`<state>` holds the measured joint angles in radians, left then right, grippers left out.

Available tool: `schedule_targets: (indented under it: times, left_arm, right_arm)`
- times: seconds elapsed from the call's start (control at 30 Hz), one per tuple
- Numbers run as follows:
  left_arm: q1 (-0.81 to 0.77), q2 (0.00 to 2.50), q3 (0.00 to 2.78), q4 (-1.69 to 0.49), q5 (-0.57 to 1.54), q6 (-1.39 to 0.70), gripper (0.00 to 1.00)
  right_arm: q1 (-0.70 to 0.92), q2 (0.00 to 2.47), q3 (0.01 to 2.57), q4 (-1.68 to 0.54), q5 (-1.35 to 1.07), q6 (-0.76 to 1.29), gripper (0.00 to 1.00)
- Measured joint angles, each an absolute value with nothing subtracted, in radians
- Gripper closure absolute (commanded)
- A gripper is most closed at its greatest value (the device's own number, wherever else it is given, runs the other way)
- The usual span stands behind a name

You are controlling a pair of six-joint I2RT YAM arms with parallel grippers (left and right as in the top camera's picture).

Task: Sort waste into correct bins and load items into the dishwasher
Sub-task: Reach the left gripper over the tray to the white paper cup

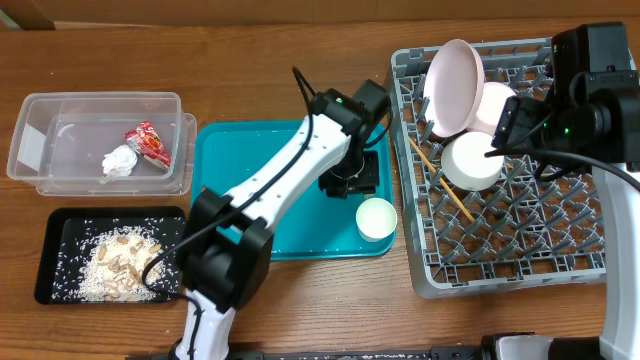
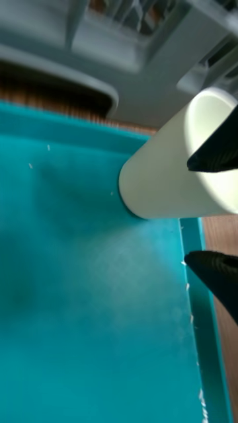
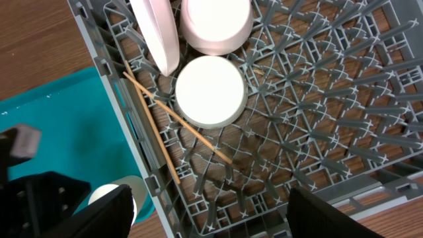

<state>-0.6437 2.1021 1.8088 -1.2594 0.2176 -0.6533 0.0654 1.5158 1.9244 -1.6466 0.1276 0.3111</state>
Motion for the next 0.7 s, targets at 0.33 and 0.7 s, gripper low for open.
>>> schedule_targets:
  times: [0.33, 0.7]
  left_arm:
    - [-0.644, 2.174, 1.806, -1.267, 0.244, -0.653, 0.73]
    - [-0.556, 2.177, 1.94, -1.494, 0.25, -0.617, 0.78]
  right_arm:
    - [0.065, 1.516, 1.924, -1.647, 0.127, 0.311, 0.23]
    - [0.065, 1.516, 1.924, -1.644, 0.128, 0.311, 0.23]
